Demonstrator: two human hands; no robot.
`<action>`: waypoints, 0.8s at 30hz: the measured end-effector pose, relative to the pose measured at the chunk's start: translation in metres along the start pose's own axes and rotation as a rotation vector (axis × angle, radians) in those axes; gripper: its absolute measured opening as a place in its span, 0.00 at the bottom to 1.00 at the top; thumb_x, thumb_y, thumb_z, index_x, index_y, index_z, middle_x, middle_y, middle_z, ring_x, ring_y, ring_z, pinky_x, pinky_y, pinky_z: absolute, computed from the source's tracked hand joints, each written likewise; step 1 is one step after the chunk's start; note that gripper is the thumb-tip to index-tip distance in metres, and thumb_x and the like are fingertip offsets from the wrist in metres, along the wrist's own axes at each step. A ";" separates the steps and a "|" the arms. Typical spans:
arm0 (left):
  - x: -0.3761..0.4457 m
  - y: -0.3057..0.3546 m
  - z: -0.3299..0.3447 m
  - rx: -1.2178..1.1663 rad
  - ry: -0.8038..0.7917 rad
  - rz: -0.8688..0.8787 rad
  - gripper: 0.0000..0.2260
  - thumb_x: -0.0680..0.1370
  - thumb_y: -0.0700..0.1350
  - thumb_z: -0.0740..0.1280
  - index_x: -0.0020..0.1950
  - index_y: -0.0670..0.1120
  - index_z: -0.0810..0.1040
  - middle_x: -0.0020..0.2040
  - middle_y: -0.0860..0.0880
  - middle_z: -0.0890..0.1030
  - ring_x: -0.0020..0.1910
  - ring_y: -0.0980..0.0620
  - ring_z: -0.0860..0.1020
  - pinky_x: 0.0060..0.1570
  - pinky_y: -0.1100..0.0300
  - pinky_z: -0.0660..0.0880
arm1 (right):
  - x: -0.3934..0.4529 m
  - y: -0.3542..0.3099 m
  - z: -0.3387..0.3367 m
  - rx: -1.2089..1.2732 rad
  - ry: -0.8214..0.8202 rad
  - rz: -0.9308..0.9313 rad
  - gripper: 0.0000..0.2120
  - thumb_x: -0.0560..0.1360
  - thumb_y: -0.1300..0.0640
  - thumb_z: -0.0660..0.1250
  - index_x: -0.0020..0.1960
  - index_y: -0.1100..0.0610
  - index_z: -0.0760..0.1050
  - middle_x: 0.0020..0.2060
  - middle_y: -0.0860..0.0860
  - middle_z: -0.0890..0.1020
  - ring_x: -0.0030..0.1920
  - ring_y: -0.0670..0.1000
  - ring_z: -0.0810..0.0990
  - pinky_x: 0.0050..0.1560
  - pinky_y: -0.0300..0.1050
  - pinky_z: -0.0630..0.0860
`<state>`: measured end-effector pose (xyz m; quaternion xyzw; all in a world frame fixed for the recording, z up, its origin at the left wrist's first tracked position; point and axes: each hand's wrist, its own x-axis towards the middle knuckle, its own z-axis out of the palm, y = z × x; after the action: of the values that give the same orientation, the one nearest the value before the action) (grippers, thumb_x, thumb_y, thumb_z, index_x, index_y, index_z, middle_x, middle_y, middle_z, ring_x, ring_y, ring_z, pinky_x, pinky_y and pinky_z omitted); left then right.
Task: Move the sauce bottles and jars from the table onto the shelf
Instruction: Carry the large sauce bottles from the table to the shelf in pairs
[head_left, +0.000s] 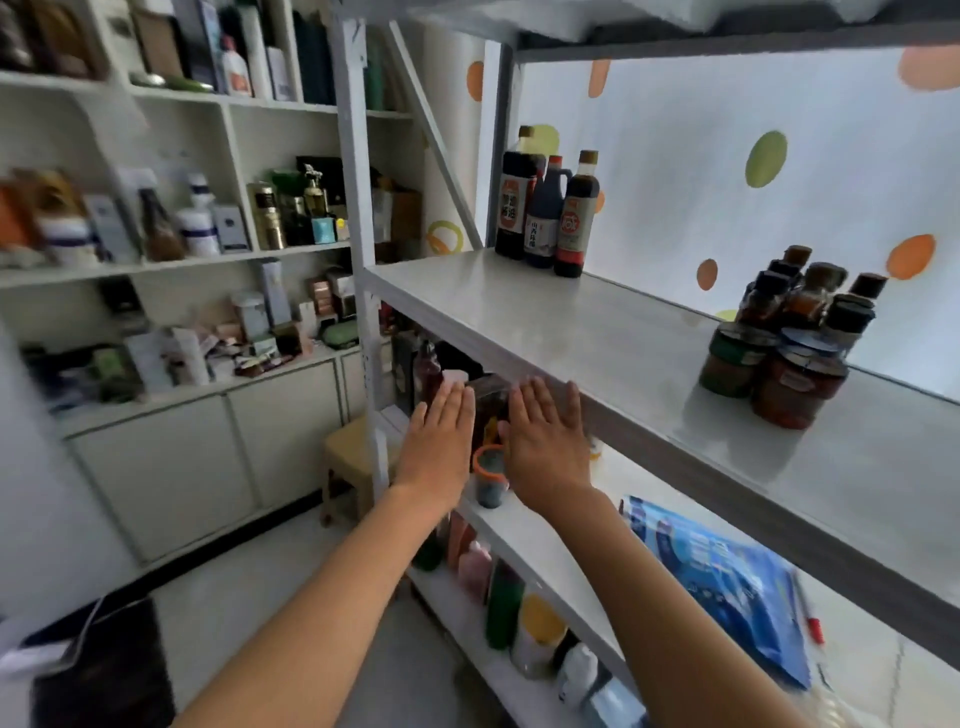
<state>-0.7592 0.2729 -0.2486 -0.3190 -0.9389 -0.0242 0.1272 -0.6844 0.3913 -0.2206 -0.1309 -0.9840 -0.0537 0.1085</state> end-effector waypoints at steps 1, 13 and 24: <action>-0.019 0.002 -0.001 -0.015 -0.001 -0.035 0.33 0.81 0.38 0.57 0.78 0.41 0.37 0.79 0.44 0.39 0.78 0.46 0.39 0.77 0.48 0.45 | -0.012 -0.003 0.005 0.021 0.000 -0.032 0.26 0.85 0.49 0.42 0.80 0.57 0.44 0.80 0.53 0.46 0.79 0.52 0.41 0.76 0.58 0.33; -0.309 -0.017 0.026 -0.143 -0.097 -0.505 0.31 0.82 0.39 0.54 0.79 0.42 0.39 0.80 0.44 0.42 0.79 0.47 0.40 0.77 0.51 0.46 | -0.212 -0.149 0.063 0.108 -0.148 -0.546 0.34 0.76 0.49 0.27 0.79 0.60 0.41 0.79 0.55 0.44 0.78 0.53 0.37 0.76 0.61 0.36; -0.654 -0.082 0.007 -0.047 -0.006 -1.068 0.26 0.80 0.43 0.45 0.77 0.41 0.40 0.80 0.43 0.47 0.79 0.46 0.46 0.77 0.49 0.47 | -0.449 -0.391 0.060 0.276 -0.161 -0.984 0.27 0.81 0.50 0.48 0.75 0.62 0.63 0.74 0.58 0.66 0.76 0.54 0.61 0.75 0.57 0.47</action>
<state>-0.3103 -0.1789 -0.4194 0.2005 -0.9700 -0.1057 0.0874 -0.3784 -0.0865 -0.4111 0.3591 -0.9323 0.0424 0.0108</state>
